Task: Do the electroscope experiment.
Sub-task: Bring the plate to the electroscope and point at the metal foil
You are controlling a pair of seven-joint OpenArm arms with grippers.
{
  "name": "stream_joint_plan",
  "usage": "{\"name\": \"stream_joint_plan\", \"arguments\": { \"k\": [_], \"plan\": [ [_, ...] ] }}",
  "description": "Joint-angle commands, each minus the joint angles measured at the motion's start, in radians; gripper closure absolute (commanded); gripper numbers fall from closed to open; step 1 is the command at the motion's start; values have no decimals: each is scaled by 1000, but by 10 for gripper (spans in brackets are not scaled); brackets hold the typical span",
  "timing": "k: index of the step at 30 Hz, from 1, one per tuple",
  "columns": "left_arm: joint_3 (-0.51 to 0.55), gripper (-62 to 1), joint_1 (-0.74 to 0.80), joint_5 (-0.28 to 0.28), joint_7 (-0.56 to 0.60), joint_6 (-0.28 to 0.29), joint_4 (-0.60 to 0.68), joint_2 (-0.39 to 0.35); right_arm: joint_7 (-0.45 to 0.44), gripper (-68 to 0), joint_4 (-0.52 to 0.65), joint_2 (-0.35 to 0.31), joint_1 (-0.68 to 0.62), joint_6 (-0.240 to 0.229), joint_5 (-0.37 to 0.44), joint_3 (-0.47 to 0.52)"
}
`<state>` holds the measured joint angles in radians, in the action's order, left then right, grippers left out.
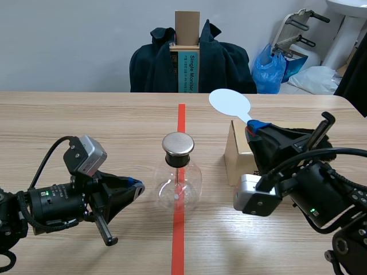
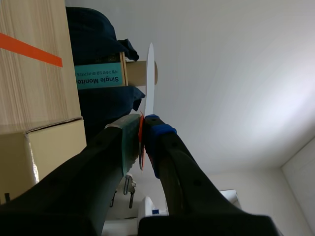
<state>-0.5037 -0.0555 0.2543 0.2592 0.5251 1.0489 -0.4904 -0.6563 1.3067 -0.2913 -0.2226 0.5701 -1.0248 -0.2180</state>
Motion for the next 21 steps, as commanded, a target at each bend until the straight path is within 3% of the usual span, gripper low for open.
{"name": "stream_joint_plan", "arguments": {
  "k": [1, 9, 21],
  "plan": [
    [-1, -21, -6, 10, 14, 2, 23, -3, -17, -8, 21, -13, 24, 3, 7, 0],
    [-1, -21, -6, 10, 14, -6, 23, 0, -91, -8, 16, -13, 23, -18, 7, 0],
    [-1, -21, -6, -13, 13, -6, 23, 16, -286, -8, 16, -14, 23, -22, 7, 0]
  ]
}}
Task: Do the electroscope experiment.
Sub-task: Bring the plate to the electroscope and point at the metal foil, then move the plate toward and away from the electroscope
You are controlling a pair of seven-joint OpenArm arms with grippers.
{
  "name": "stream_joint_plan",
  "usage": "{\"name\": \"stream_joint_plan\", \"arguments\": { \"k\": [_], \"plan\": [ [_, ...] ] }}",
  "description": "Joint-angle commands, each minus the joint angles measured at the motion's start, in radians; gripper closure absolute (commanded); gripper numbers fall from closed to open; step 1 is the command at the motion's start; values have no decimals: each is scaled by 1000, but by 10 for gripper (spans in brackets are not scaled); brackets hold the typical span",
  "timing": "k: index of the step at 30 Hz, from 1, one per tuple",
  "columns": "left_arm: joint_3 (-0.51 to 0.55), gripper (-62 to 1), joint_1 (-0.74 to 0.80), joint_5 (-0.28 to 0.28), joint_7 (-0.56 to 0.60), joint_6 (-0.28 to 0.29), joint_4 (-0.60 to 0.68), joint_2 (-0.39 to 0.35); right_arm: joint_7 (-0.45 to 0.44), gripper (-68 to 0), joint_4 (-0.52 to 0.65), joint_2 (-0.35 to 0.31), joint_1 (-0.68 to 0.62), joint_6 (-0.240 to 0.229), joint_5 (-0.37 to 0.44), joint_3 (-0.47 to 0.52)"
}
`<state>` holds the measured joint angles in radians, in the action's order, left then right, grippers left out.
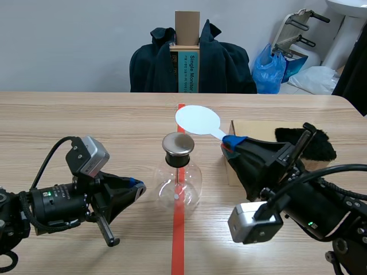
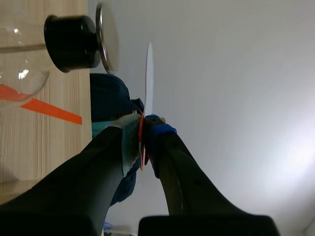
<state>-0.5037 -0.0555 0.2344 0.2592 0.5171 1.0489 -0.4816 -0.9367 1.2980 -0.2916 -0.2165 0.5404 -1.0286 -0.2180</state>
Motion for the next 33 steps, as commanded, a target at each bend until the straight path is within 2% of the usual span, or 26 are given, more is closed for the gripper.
{"name": "stream_joint_plan", "arguments": {
  "k": [1, 11, 20, 27, 33],
  "plan": [
    [-1, -21, -6, 7, 13, 2, 23, 7, -20, -8, 25, -13, 17, 8, 11, 0],
    [-1, -21, -6, 7, 13, 2, 23, 7, -100, -8, 25, -13, 17, -27, 7, 0],
    [-1, -21, -6, 7, 13, 2, 23, 7, -111, -8, 25, -13, 17, -37, -16, 0],
    [-1, -21, -6, 7, 13, 2, 23, 7, -106, -8, 25, -13, 17, -37, -16, 0],
    [-1, -21, -6, 7, 13, 2, 23, 7, -26, -8, 25, -13, 17, -37, -16, 0]
  ]
}}
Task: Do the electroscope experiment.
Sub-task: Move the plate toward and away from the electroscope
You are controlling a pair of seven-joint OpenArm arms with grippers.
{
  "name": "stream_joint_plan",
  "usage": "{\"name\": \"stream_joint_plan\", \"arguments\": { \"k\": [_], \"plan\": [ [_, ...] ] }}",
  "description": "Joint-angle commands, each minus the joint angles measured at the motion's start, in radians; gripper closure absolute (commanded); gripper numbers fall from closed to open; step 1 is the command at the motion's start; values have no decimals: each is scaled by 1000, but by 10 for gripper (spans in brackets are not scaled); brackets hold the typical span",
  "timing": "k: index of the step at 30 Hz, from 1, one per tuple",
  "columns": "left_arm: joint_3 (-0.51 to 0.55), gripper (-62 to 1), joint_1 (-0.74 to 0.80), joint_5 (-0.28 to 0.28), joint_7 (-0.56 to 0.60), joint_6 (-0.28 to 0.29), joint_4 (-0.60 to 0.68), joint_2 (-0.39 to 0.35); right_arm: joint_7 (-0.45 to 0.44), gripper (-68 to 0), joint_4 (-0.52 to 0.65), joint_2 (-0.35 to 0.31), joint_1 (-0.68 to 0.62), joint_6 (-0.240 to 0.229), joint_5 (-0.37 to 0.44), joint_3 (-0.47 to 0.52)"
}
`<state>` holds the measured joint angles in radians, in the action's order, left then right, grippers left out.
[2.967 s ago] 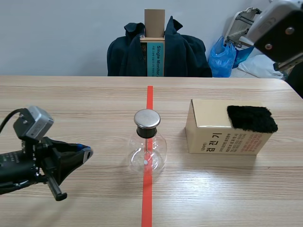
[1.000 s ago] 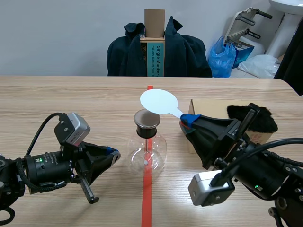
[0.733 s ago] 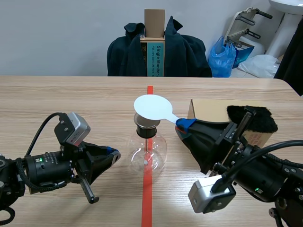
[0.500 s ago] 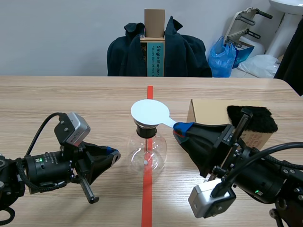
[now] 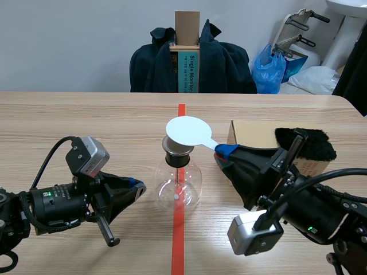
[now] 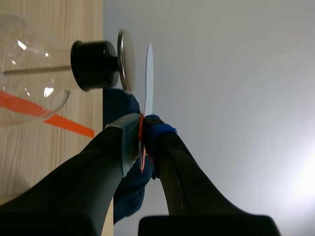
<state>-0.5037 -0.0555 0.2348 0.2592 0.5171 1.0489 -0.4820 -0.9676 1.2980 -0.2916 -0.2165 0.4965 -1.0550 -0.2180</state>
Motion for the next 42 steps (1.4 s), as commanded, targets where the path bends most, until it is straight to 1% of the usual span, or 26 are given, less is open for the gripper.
{"name": "stream_joint_plan", "arguments": {
  "k": [1, 14, 19, 22, 28, 31, 34, 42],
  "plan": [
    [-1, -21, -6, 7, 13, 2, 23, 8, 26, -8, 25, -13, 17, 7, 11, 0],
    [-1, -21, -6, 7, 13, 2, 23, 8, 313, -8, 25, -13, 17, 7, 11, 1],
    [-1, -21, -6, 7, 13, 2, 23, 8, 378, -8, 25, -13, 17, 7, 11, 1],
    [-1, -21, -6, 7, 13, 2, 23, 8, 394, -8, 25, -14, 17, 7, 11, 1],
    [-1, -21, -6, 7, 13, 2, 23, 8, 393, -8, 25, -14, 17, 7, 11, 1],
    [-1, -21, -6, 7, 13, 2, 23, 8, 367, -8, 25, -14, 17, 7, 11, 1],
    [-1, -21, -6, 7, 13, 2, 23, 8, 322, -8, 25, -14, 17, 8, 11, 1],
    [-1, -21, -6, 7, 10, 2, 23, 8, 171, -8, 25, -13, 17, 11, 11, 1]
  ]
}}
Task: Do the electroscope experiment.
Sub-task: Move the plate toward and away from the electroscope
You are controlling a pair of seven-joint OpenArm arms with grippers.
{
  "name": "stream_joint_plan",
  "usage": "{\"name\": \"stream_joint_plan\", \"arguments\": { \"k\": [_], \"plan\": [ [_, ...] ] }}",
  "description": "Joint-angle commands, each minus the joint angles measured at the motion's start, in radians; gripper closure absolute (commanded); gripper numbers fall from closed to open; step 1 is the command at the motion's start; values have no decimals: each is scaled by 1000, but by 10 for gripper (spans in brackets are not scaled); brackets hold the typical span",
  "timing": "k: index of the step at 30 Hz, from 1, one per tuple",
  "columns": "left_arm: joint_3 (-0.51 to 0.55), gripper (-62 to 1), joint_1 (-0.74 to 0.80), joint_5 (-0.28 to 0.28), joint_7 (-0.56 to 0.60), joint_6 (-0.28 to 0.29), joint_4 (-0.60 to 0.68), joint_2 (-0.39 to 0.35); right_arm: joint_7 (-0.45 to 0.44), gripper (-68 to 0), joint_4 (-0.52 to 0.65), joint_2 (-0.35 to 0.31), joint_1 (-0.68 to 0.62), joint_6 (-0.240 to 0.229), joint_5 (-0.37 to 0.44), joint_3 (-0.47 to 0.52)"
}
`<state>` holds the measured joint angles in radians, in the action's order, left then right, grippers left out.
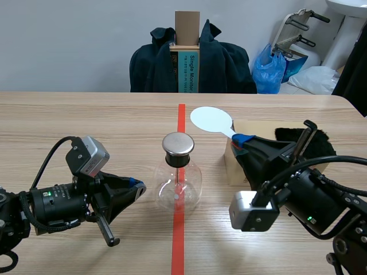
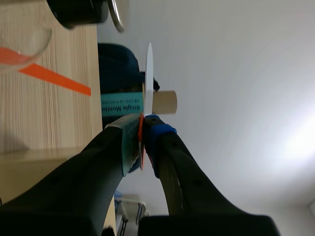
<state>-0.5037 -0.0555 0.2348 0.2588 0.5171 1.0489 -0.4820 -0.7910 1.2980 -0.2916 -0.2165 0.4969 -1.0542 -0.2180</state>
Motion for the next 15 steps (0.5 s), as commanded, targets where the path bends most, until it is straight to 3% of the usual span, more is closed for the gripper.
{"name": "stream_joint_plan", "arguments": {
  "k": [1, 15],
  "plan": [
    [-1, -21, -6, 7, 10, 2, 23, 8, -24, -8, 25, -13, 17, 11, 11, 1],
    [-1, -21, -6, 7, 10, 2, 23, 8, -222, -8, 25, -13, 17, 11, 6, 1]
  ]
}}
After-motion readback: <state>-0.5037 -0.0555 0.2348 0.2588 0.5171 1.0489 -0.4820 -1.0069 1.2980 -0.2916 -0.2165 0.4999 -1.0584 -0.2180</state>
